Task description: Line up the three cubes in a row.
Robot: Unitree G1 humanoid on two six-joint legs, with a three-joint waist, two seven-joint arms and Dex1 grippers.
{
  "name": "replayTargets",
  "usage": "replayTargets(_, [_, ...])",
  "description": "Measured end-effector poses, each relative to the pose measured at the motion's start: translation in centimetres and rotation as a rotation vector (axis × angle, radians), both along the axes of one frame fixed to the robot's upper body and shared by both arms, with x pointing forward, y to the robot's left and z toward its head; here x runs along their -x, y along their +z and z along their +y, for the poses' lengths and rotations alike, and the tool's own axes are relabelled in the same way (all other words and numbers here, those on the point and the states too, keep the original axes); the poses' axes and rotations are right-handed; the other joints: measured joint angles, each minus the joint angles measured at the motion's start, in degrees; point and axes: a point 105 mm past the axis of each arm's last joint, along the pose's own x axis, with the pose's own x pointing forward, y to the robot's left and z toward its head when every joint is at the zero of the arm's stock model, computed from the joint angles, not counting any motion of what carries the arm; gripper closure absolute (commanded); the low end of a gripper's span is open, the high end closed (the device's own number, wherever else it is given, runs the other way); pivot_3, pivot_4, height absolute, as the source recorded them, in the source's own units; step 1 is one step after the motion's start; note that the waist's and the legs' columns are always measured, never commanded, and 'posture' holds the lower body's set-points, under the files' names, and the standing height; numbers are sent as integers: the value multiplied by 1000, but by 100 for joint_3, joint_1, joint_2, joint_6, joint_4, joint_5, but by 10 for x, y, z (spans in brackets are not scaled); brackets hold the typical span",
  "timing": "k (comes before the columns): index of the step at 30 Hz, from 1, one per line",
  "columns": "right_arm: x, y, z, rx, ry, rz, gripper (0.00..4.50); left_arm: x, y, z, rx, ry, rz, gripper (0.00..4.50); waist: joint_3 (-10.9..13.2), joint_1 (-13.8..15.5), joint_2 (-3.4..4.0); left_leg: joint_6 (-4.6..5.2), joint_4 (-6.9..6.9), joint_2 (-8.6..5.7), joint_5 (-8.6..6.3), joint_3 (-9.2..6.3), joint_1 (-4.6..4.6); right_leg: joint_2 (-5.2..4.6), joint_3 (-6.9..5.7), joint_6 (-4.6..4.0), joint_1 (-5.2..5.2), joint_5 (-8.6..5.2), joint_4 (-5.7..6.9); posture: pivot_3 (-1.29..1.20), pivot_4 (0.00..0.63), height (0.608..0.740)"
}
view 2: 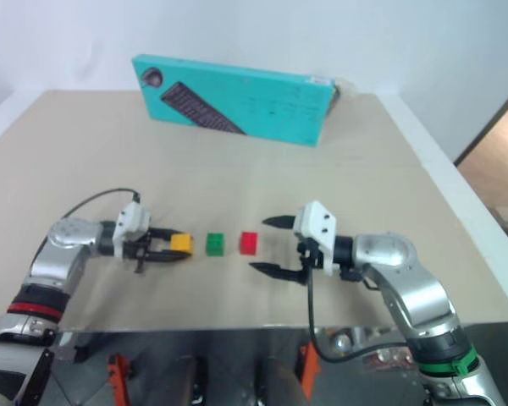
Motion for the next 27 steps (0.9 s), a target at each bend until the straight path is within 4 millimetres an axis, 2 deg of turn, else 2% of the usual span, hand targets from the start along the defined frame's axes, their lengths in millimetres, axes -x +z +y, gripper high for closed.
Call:
replayTargets(7, [1, 0, 0, 5, 1, 3, 0, -2, -8, 5, -23, 18, 11, 3142, 0, 0, 0, 0, 0, -1, 0, 1, 0, -1, 0, 0, 0, 0, 0, 0, 150, 740])
replayTargets(18, [1, 0, 0, 5, 1, 4, 0, -3, -8, 7, -58, 15, -29, 3142, 0, 0, 0, 0, 0, 0, 0, 1, 1, -1, -1, 0, 1, 0, 0, 0, 150, 740])
replayTargets(20, [1, 0, 0, 5, 1, 4, 0, -4, -8, 7, -68, 11, -40, 2104, 0, 0, 0, 0, 0, 0, 0, 1, 2, -1, -1, -1, 1, 0, 0, 0, 150, 740])
replayTargets(23, [1, 0, 0, 5, 1, 4, 0, -4, -13, 8, -86, 15, -23, 1033, 0, 0, 0, 0, 0, 0, 0, 1, 1, -1, -1, -1, 0, 0, 0, 0, 150, 740])
replayTargets(26, [1, 0, 0, 5, 0, 4, 0, -4, -13, 7, -89, 15, -20, 21, 0, 0, 0, 0, 0, 0, 0, 1, -1, -1, 0, 0, 0, 0, 0, 0, 150, 740])
replayTargets(27, [1, 0, 0, 5, 0, 5, 0, -4, -12, 8, -90, 16, -19, 21, 0, -1, 0, 0, 0, 0, 0, 1, -1, -1, 0, 0, -1, 0, 0, 0, 150, 740])
